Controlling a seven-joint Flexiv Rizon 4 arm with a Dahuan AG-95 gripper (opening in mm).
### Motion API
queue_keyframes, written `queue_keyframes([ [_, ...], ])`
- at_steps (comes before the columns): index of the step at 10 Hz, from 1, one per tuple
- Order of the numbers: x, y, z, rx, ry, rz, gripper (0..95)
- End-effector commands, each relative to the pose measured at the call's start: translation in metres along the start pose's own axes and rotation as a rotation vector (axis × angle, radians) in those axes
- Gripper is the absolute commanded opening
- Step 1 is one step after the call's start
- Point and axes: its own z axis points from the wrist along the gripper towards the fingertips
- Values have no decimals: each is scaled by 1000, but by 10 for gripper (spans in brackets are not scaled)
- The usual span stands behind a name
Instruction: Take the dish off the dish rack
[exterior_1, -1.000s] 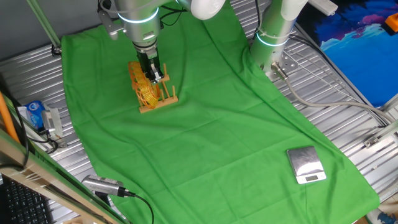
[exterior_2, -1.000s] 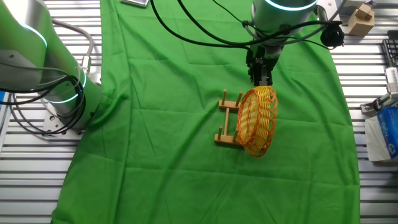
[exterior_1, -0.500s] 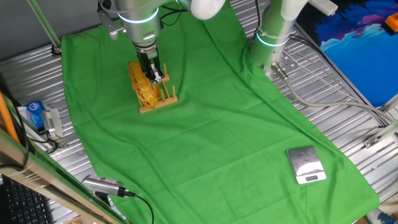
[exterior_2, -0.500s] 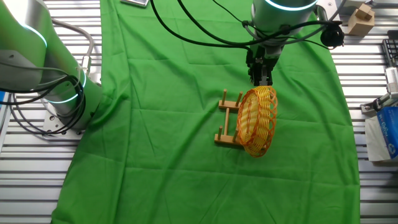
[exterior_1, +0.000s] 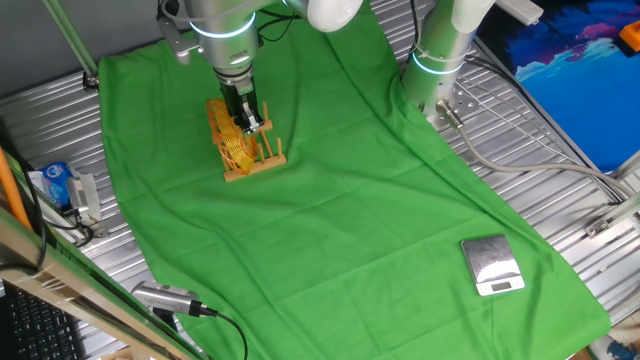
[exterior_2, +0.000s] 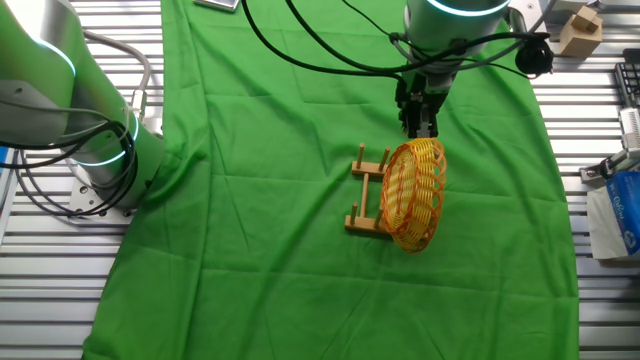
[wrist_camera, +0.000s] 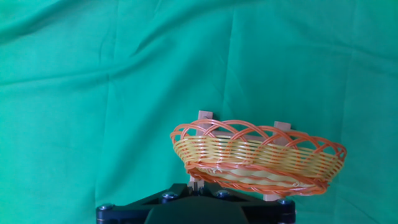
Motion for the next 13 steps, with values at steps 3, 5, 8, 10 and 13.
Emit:
queue_keyframes([
  [3,0,0,0,0,2,-112,0],
  [5,0,0,0,-1,2,-176,0],
  [8,0,0,0,-3,2,-299,0],
  [10,0,-2,-1,-10,3,-348,0],
  [13,-5,-18,-11,-54,22,-427,0],
])
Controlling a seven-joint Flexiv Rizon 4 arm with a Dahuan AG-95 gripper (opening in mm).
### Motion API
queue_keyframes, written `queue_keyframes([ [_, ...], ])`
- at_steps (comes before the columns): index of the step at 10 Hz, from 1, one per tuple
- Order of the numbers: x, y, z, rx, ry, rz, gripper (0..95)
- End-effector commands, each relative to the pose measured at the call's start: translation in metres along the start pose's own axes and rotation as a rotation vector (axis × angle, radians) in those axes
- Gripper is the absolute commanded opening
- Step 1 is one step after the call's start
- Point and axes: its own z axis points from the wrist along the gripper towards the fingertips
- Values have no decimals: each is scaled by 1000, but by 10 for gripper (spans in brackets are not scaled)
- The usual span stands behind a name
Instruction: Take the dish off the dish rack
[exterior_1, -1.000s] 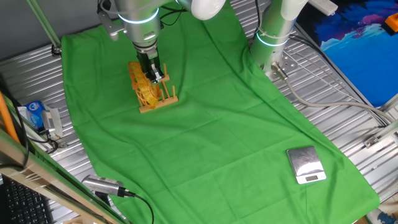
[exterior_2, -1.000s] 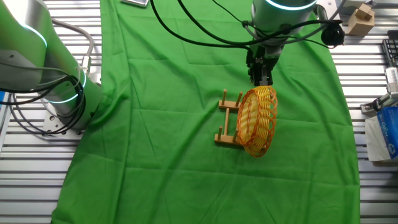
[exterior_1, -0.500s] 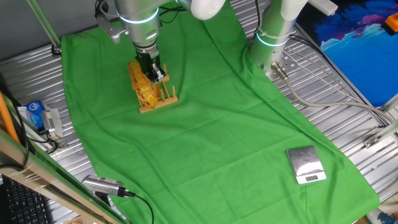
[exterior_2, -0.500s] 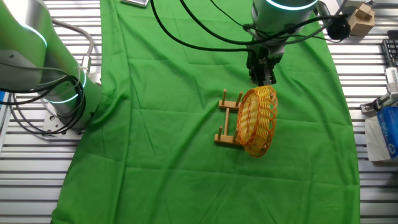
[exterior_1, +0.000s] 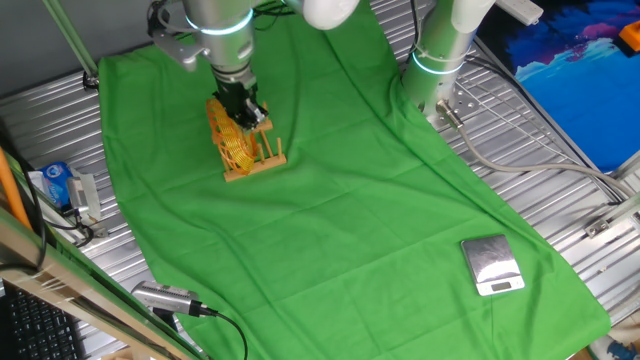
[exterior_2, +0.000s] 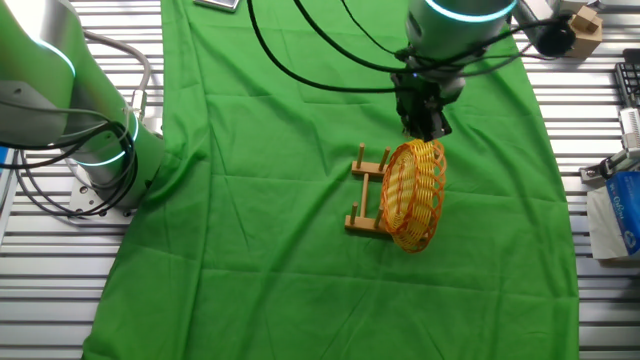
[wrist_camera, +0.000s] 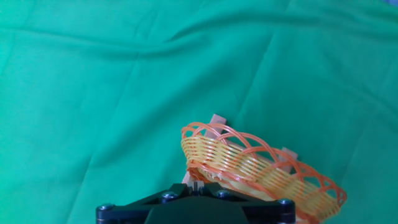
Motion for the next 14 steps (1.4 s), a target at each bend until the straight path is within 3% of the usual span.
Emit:
queue_keyframes([
  [1,-5,-13,-8,-31,17,-65,0],
  [6,-18,-36,-10,-64,74,-170,0],
  [11,-19,-56,-2,-98,75,-259,0],
  [13,-21,-65,-3,-128,66,-275,0],
  [14,-22,-66,-4,-125,63,-282,0],
])
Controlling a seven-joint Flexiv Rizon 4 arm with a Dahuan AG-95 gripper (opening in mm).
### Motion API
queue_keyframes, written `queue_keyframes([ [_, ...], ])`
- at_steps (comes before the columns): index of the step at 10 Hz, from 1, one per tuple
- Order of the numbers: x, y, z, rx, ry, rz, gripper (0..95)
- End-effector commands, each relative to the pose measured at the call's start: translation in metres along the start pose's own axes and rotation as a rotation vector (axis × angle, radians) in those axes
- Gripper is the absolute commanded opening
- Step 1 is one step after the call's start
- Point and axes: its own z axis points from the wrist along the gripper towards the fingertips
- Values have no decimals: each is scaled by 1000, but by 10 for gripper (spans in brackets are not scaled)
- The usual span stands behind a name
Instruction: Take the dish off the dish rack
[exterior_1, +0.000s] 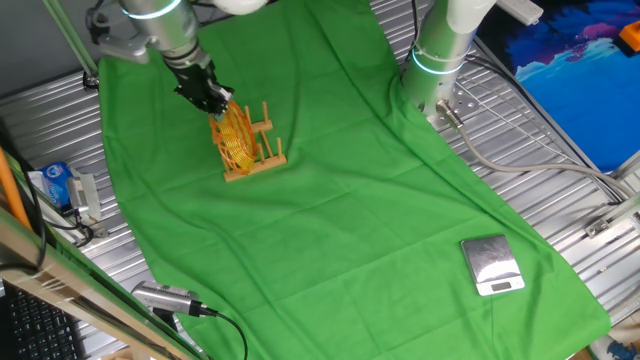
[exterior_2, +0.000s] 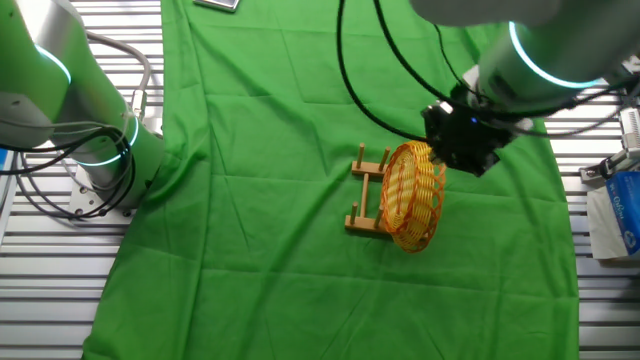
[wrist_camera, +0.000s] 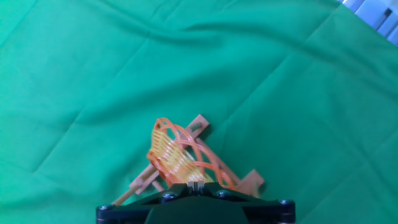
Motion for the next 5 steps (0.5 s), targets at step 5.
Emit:
queue_keyframes([
  [5,3,-8,-6,-16,17,-44,0],
])
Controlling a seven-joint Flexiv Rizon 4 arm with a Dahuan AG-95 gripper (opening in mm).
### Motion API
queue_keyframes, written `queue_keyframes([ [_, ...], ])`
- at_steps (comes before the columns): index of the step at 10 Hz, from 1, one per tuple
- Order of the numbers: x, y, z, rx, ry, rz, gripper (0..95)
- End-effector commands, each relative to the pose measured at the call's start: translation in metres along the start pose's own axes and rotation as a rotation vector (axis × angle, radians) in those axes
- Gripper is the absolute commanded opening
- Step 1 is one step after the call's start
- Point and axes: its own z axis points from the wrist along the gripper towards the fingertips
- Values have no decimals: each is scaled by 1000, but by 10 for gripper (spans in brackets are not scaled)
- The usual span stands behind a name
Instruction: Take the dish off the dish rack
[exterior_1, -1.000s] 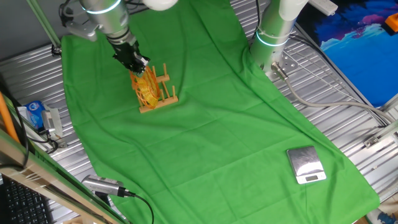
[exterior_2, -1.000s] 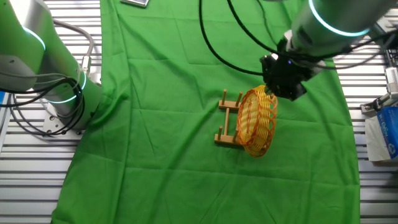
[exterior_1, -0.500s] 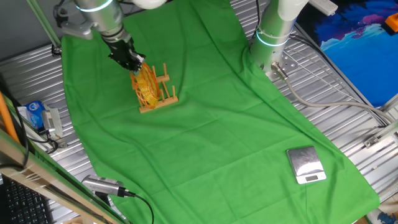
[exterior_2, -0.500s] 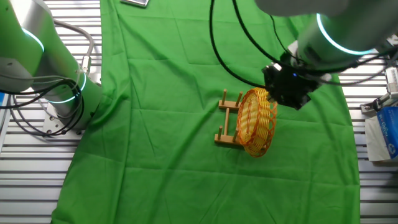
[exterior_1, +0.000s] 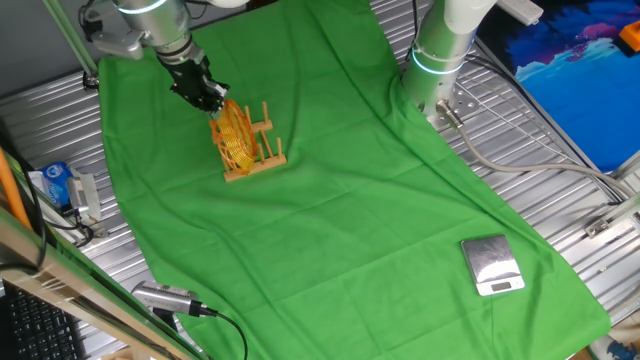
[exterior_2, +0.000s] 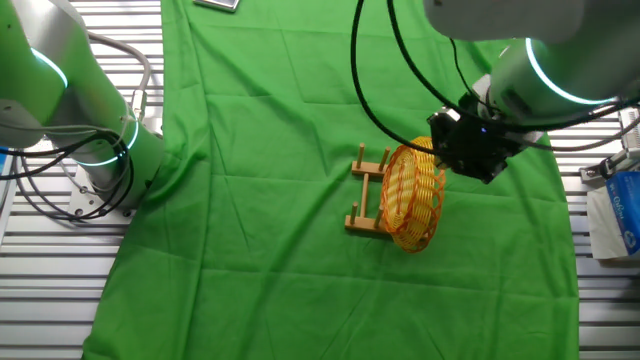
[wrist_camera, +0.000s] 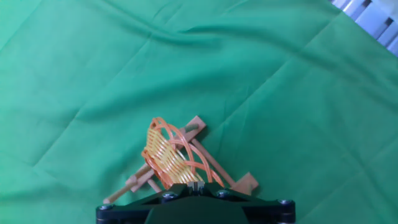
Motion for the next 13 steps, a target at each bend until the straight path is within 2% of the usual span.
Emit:
queue_keyframes([
  [1,-1,-8,-2,-15,12,-23,0],
  [6,-5,-23,-6,-38,33,-70,0],
  [10,-5,-25,-4,-40,32,-86,0],
  [11,-5,-25,-4,-40,32,-86,190],
  [13,-4,-25,-4,-44,30,-94,190],
])
